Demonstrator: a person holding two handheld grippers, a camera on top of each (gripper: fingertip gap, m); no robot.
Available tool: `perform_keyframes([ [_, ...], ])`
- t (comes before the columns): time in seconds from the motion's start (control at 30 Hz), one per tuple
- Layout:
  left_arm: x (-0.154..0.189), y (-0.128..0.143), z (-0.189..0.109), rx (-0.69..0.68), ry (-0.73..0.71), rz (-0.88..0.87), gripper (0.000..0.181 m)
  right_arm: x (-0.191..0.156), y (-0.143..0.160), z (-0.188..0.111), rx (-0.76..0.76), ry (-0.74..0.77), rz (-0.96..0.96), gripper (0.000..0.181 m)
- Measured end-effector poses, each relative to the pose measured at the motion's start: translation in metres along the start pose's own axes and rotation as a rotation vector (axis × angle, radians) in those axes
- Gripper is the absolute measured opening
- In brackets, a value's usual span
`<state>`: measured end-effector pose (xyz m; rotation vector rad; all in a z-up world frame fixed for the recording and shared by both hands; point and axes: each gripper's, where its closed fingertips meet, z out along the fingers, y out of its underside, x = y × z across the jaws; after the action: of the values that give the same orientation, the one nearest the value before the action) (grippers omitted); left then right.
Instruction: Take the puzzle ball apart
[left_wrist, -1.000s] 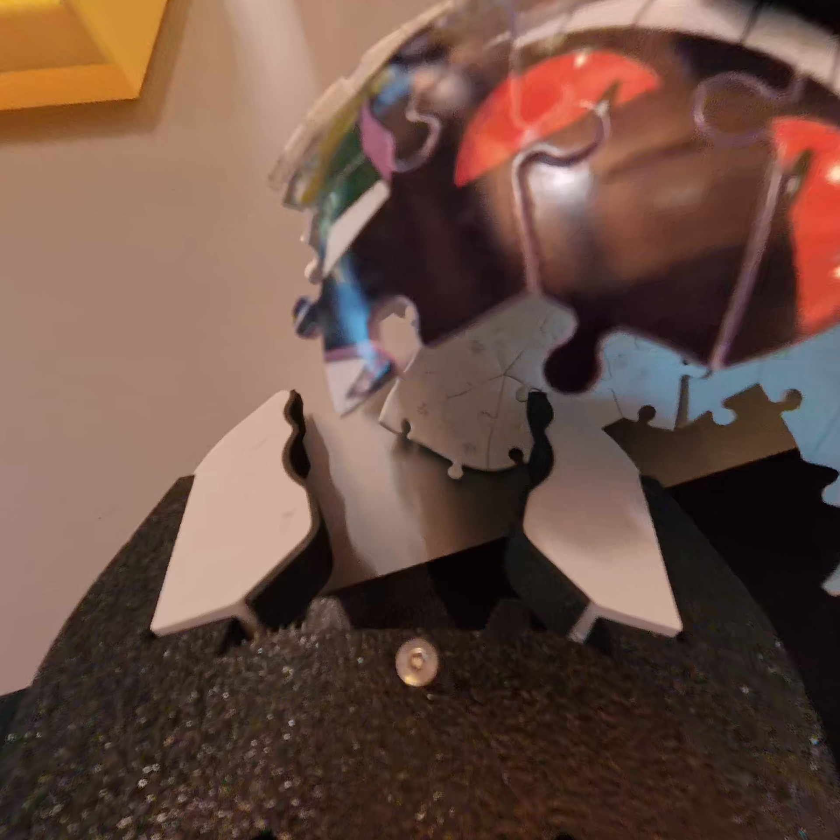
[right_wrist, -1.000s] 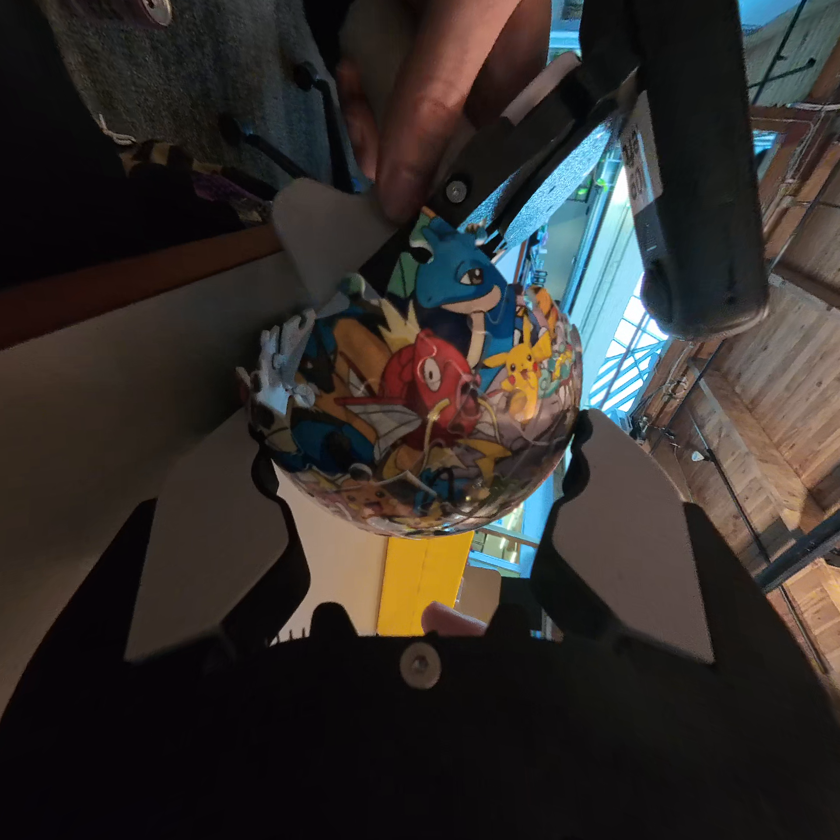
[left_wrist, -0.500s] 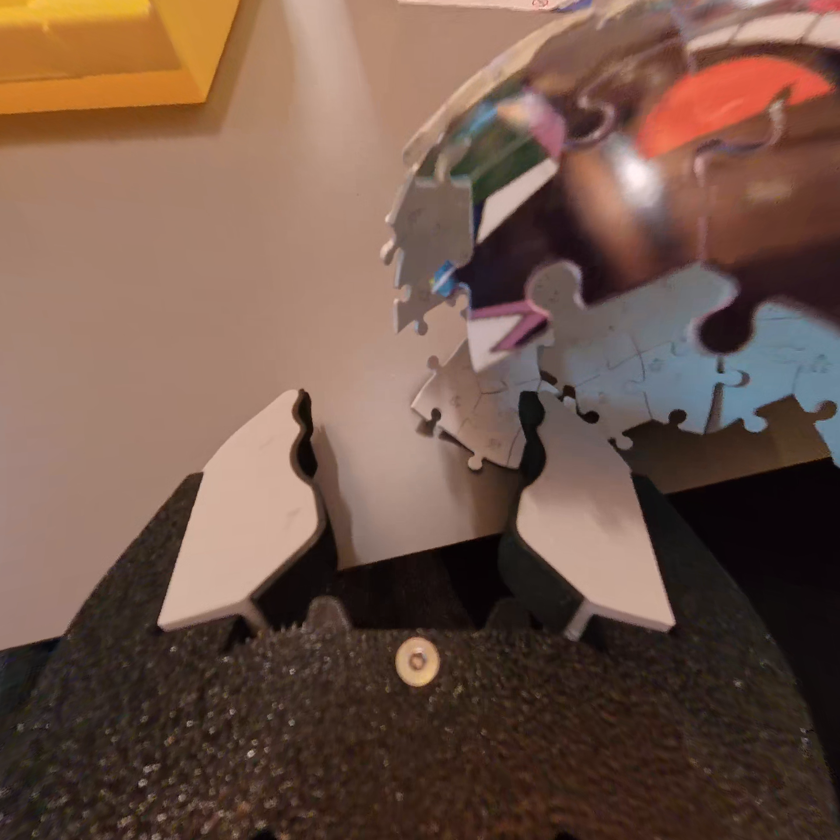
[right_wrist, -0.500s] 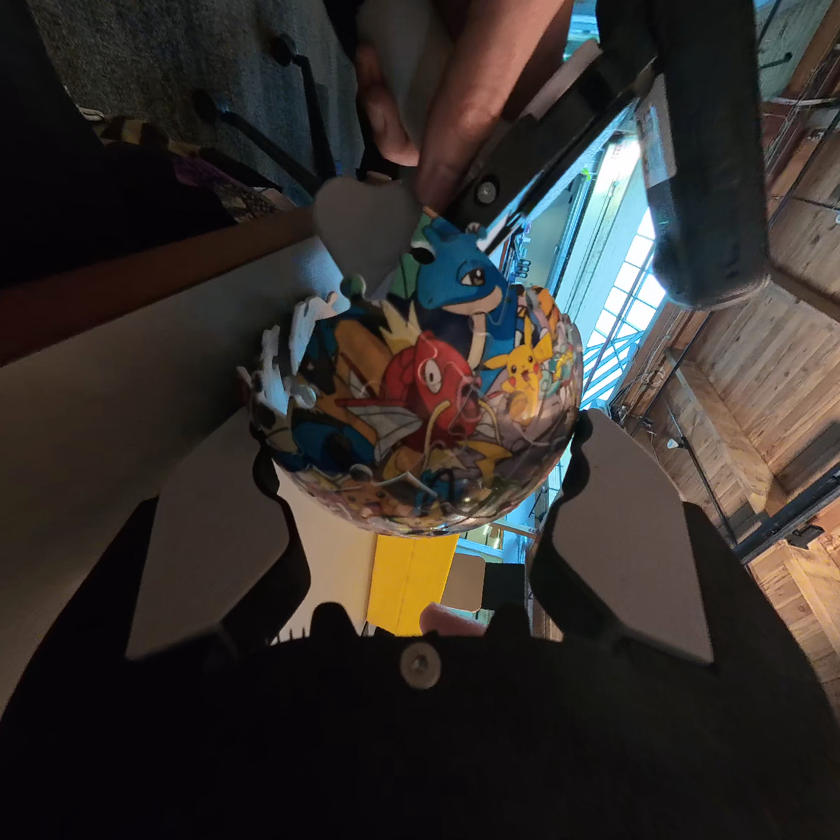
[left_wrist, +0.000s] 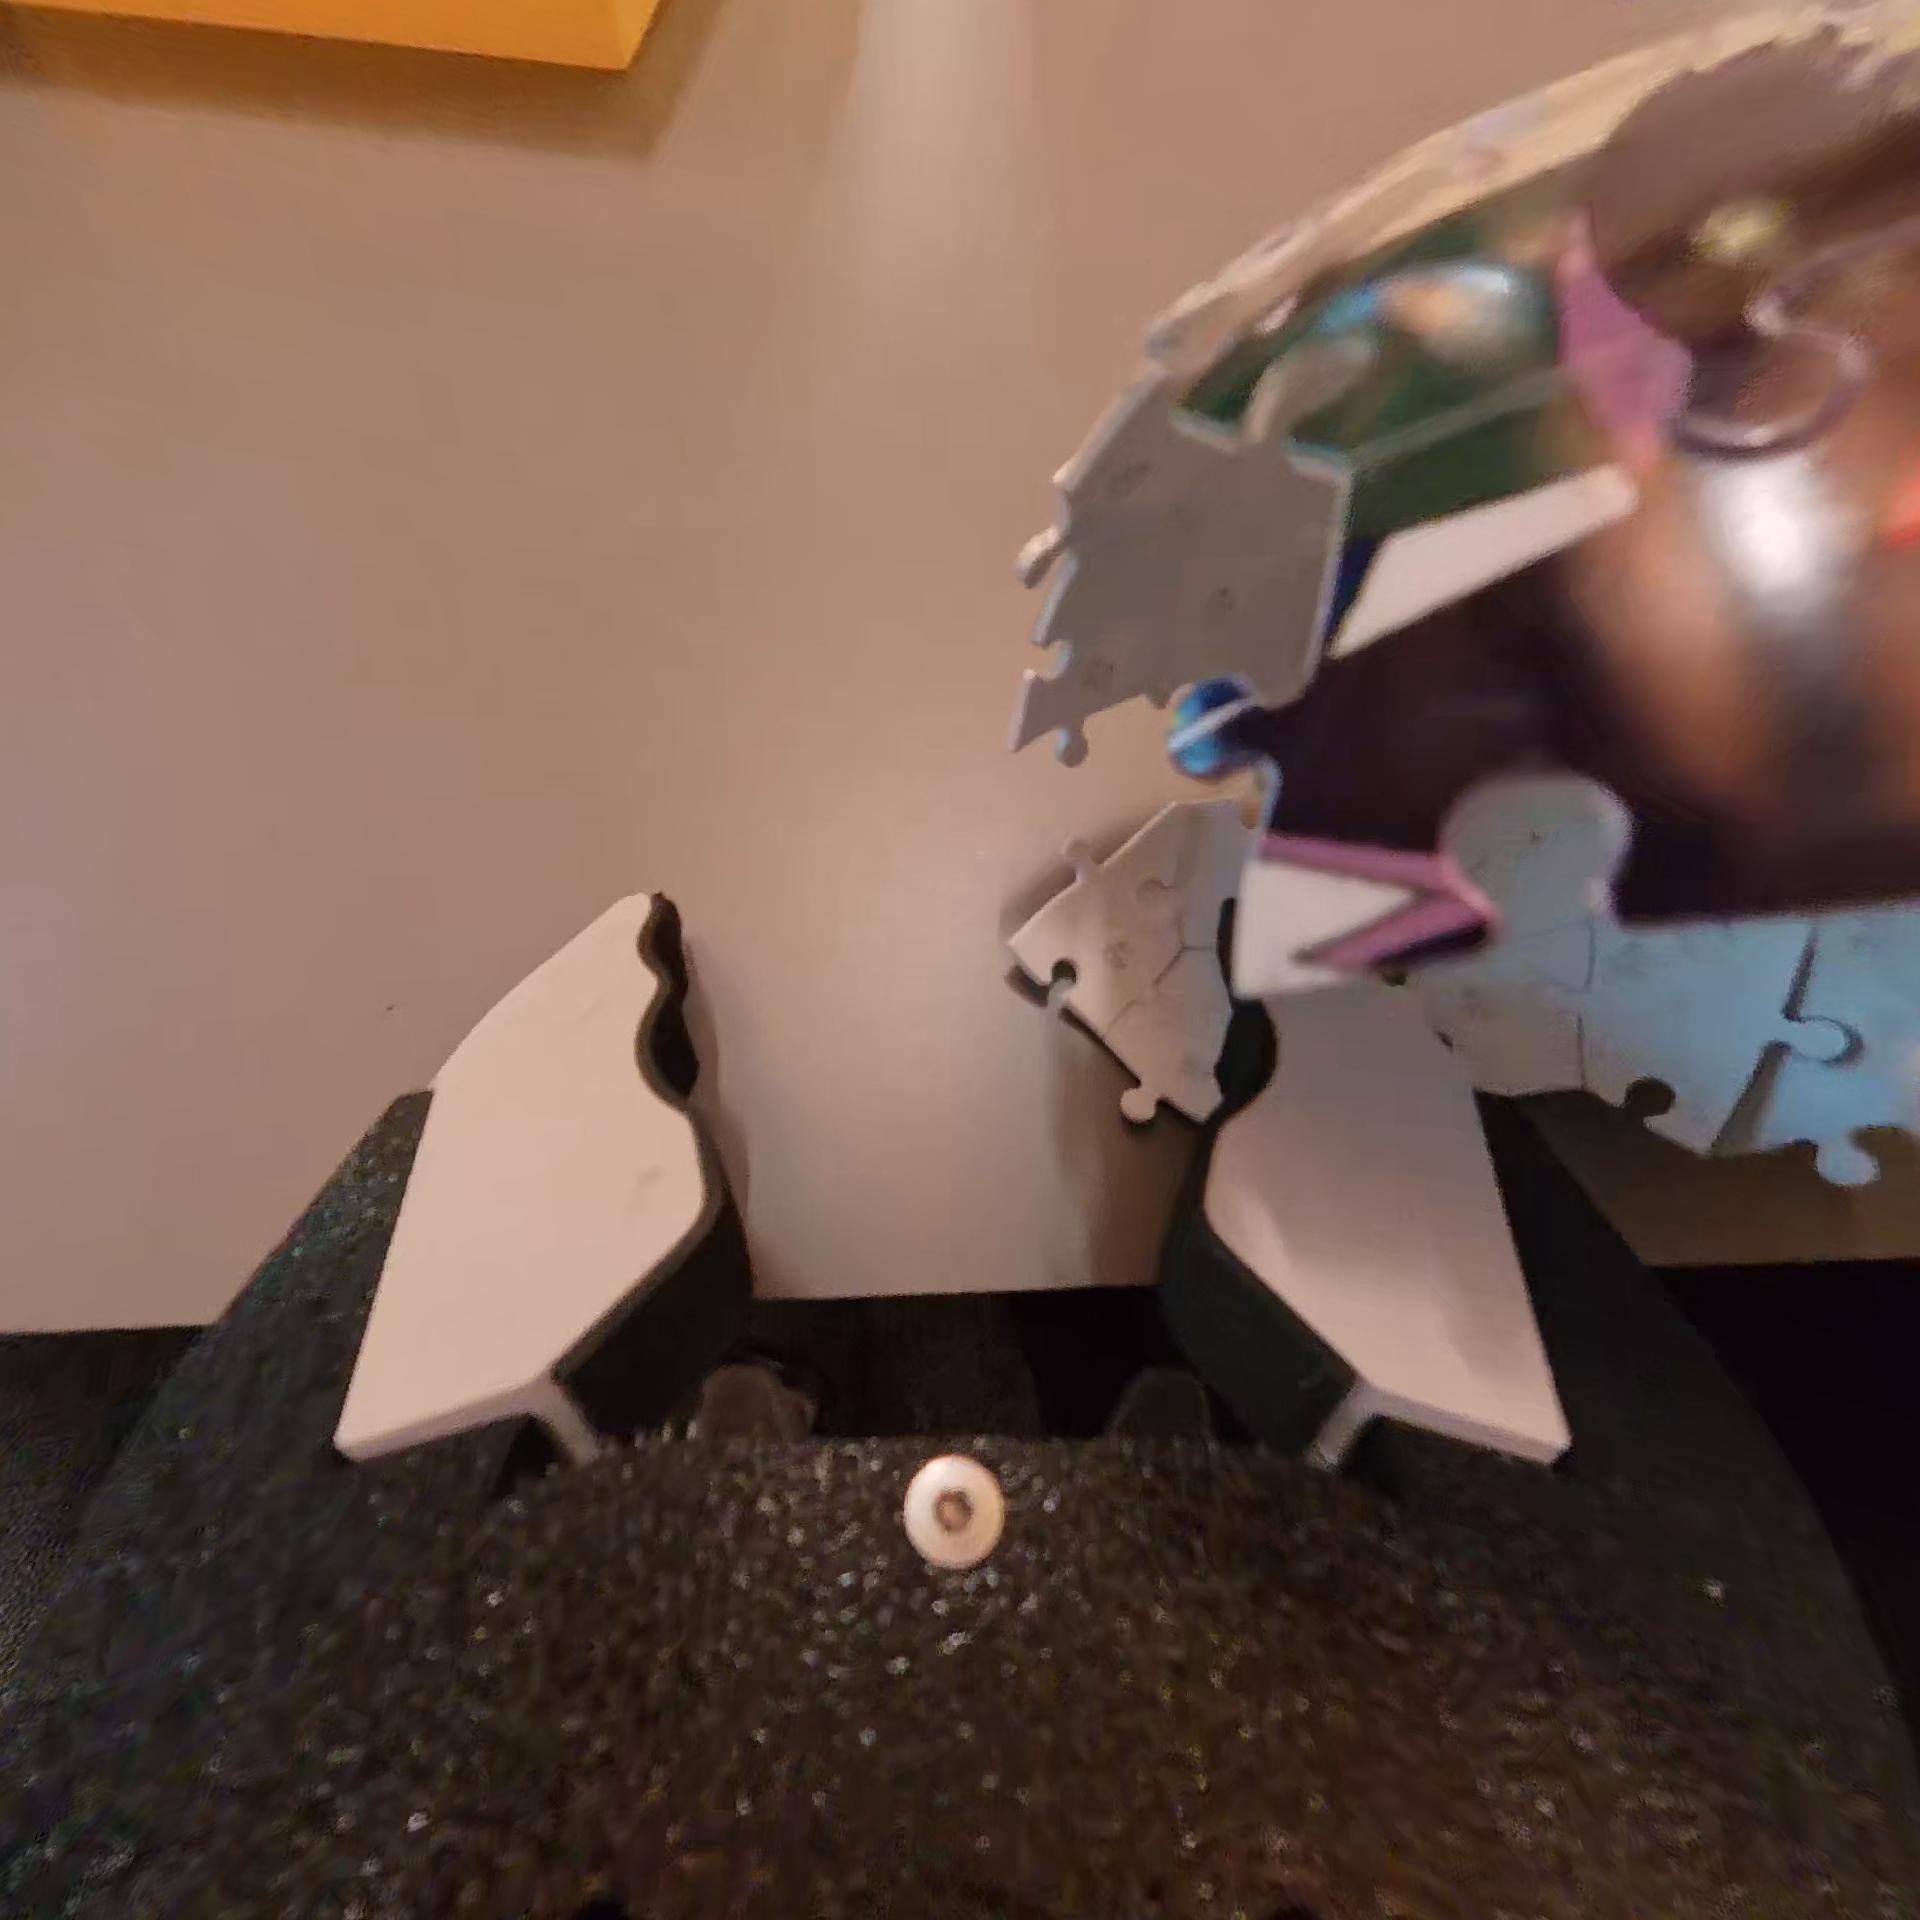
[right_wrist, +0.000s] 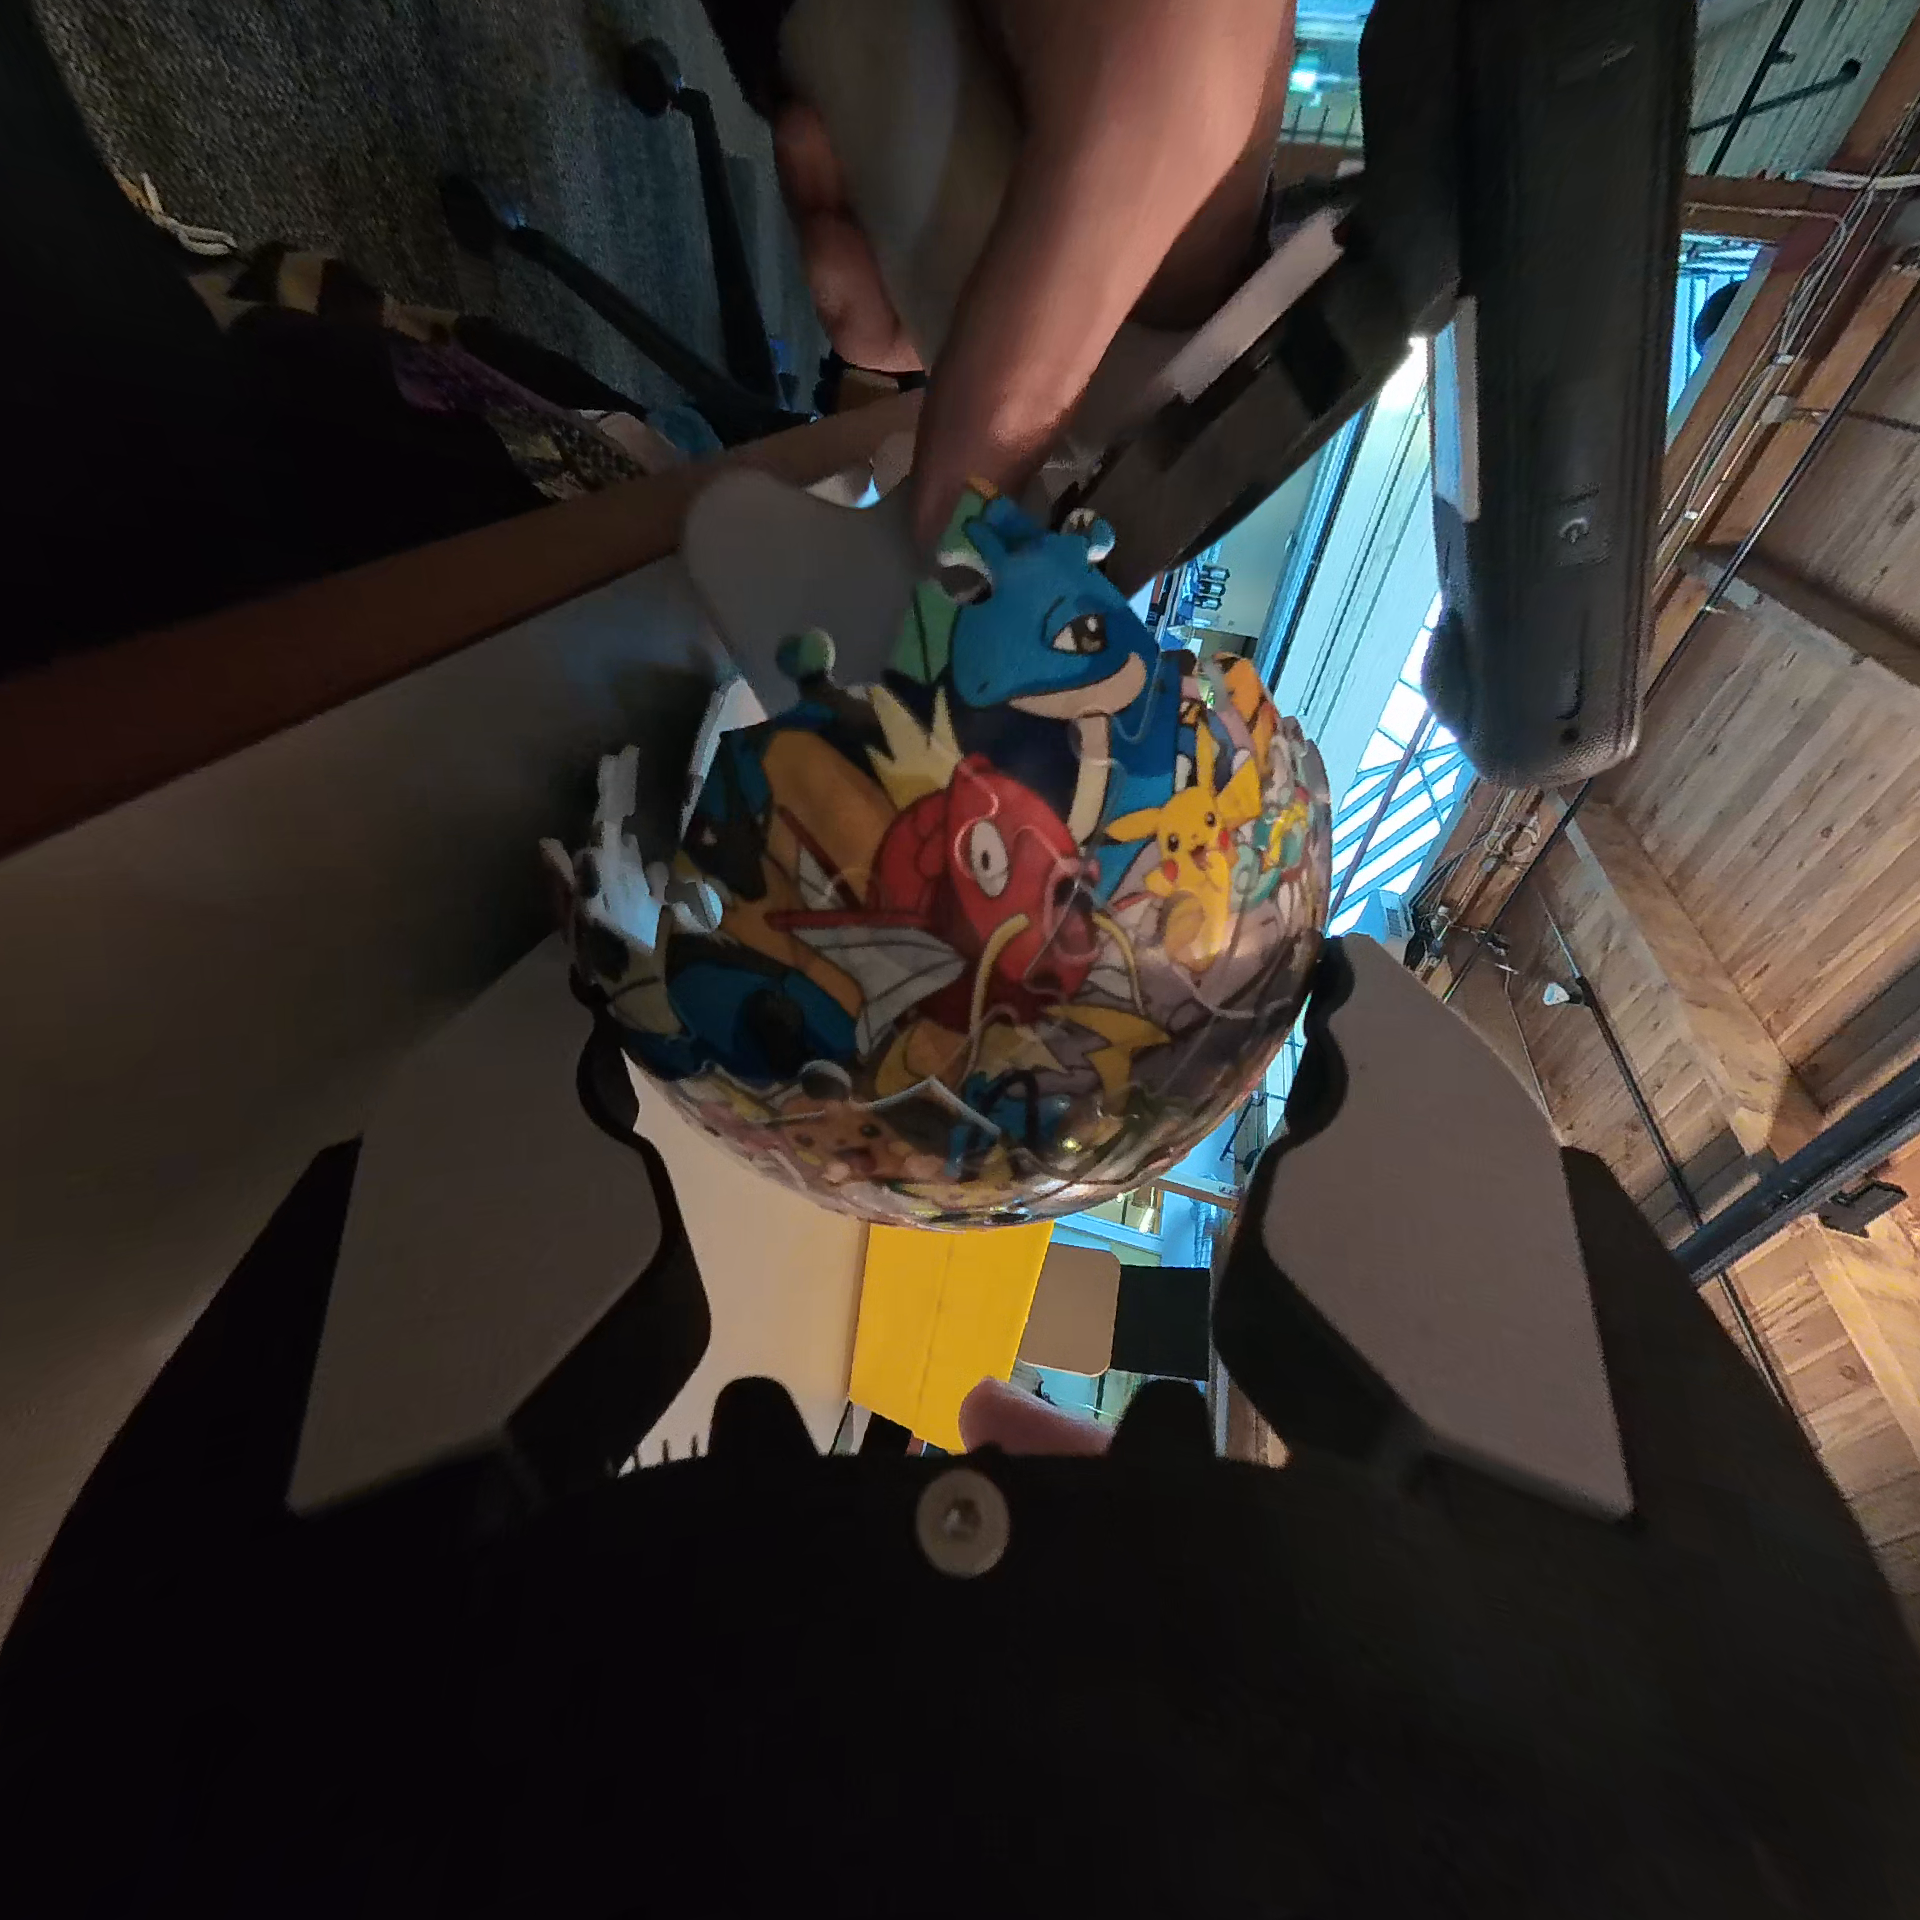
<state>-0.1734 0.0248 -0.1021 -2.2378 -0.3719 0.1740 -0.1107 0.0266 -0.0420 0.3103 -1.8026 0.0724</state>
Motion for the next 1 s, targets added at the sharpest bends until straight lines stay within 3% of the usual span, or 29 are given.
perform_keyframes([
  [0.27, -0.004, 0.000, 0.002, -0.021, -0.098, -0.086, 0.099, 0.000, 0.002, 0.000, -0.004, 0.000, 0.027, 0.124],
  [0.5, -0.016, 0.000, -0.013, 0.016, -0.001, -0.158, 0.093, 0.000, 0.002, 0.000, -0.004, -0.015, 0.028, 0.124],
  [0.6, -0.014, 0.003, -0.016, 0.008, 0.062, -0.129, 0.095, -0.001, 0.004, 0.001, -0.005, -0.019, 0.048, 0.124],
  [0.83, 0.003, 0.009, -0.005, -0.051, 0.018, 0.019, 0.094, -0.001, 0.005, 0.000, -0.004, -0.015, 0.059, 0.124],
  [1.0, 0.006, 0.009, -0.004, -0.051, -0.019, -0.046, 0.093, -0.001, 0.004, 0.000, -0.006, -0.009, 0.052, 0.124],
])
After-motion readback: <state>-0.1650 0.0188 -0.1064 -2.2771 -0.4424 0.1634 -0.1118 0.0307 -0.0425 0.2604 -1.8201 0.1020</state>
